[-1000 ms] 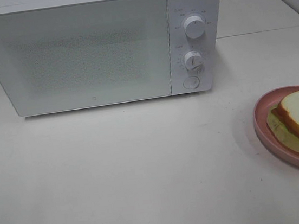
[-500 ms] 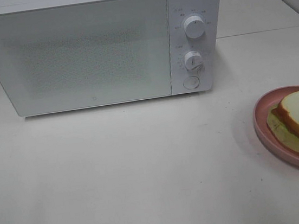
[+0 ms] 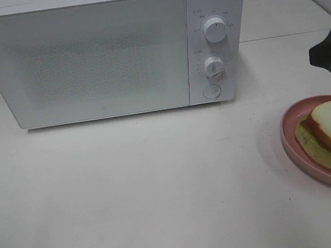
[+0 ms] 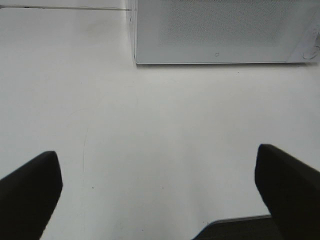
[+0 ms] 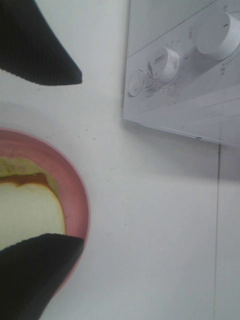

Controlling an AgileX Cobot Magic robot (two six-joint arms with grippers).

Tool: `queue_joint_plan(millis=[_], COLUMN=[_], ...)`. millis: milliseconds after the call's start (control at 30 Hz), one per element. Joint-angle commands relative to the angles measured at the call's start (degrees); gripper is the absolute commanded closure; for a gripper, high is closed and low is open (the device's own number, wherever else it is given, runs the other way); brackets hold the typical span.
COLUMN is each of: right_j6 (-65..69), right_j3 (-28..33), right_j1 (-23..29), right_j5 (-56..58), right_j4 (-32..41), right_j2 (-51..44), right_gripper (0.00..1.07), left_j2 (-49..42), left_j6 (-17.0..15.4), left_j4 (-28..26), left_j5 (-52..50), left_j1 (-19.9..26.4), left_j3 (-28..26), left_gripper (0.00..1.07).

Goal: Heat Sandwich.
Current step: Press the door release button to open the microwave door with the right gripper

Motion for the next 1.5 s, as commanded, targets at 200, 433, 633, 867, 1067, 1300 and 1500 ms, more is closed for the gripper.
queue_joint_plan(millis=[200, 433, 633, 867, 1067, 1300, 1500], right_j6=[-0.5, -1.1, -7.4, -16.0, -17.6, -18.9, -19.0], right_j3=[-0.3, 3.9, 6.8, 7.6, 7.7, 7.7, 7.7], right_j1=[0.0, 0.1, 5.0, 14.0, 20.5, 26.6, 33.9], right_j5=[-16.0, -30.0, -37.8, -46.8, -54.2, -60.1, -64.3], right_j4=[0.0, 1.0, 8.8, 21.2, 28.3, 35.9, 42.1], right_j2=[6.5, 10.6, 14.3, 20.8, 25.7, 30.3, 34.2], right_gripper=[0.31, 0.31, 0.31, 0.31, 0.31, 0.31, 0.31], left_j2=[-1.2, -1.2, -1.2, -1.2, -1.2, -1.2, -1.2], left_j6=[0.1, 0.1, 0.1, 0.1, 0.1, 0.1, 0.1], left_j4=[-0.3, -0.3, -0.3, -0.3, -0.3, -0.3, -0.3], left_j5=[-0.8, -0.8, -0.8, -0.8, -0.8, -0.8, -0.8], left_j1=[0.3, 0.3, 0.3, 0.3, 0.3, 0.3, 0.3], left_j3=[0.0, 0.0, 0.0, 0.0, 0.0, 0.0, 0.0], left_gripper=[0.09, 0.09, 0.09, 0.09, 0.09, 0.09, 0.09])
